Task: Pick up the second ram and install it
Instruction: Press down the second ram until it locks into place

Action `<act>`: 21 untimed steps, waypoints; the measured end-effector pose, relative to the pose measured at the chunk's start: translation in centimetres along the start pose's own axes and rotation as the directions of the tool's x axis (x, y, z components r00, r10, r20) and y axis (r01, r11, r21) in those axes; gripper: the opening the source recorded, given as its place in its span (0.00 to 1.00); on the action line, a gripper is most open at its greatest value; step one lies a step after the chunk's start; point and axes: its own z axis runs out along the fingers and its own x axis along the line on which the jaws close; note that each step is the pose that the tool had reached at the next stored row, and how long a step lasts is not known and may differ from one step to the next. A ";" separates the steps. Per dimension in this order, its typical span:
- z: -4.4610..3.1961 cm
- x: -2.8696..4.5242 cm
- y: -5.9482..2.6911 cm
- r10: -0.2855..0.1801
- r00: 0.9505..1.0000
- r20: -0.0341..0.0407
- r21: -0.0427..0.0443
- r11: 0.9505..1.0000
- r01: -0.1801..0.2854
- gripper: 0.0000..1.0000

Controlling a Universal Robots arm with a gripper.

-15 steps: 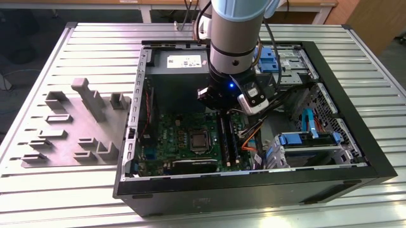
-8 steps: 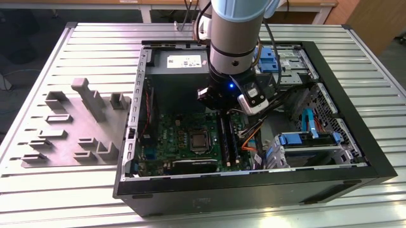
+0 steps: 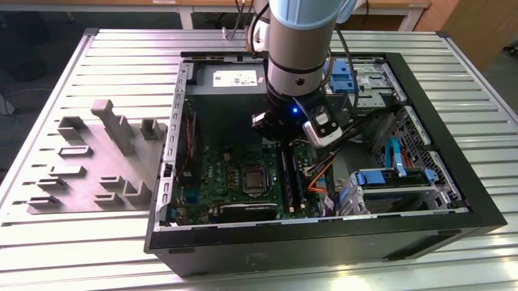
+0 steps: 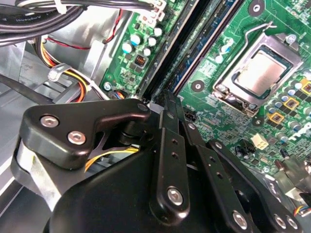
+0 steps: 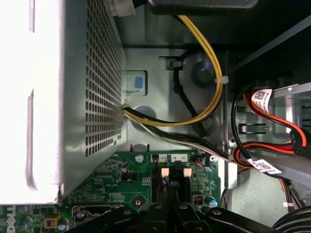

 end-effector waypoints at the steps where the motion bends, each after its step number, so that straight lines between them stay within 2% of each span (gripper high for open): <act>1: 0.01 0.00 0.00 0.000 1.000 0.000 0.000 1.000 0.000 0.11; 11: -0.10 -0.01 0.02 0.000 1.000 0.001 -0.001 1.000 0.000 0.11; 19: -1.85 -0.08 0.09 0.000 1.000 0.000 -0.001 1.000 0.000 0.11; 21: -2.02 -0.09 0.09 0.000 1.000 0.000 -0.001 1.000 0.000 0.11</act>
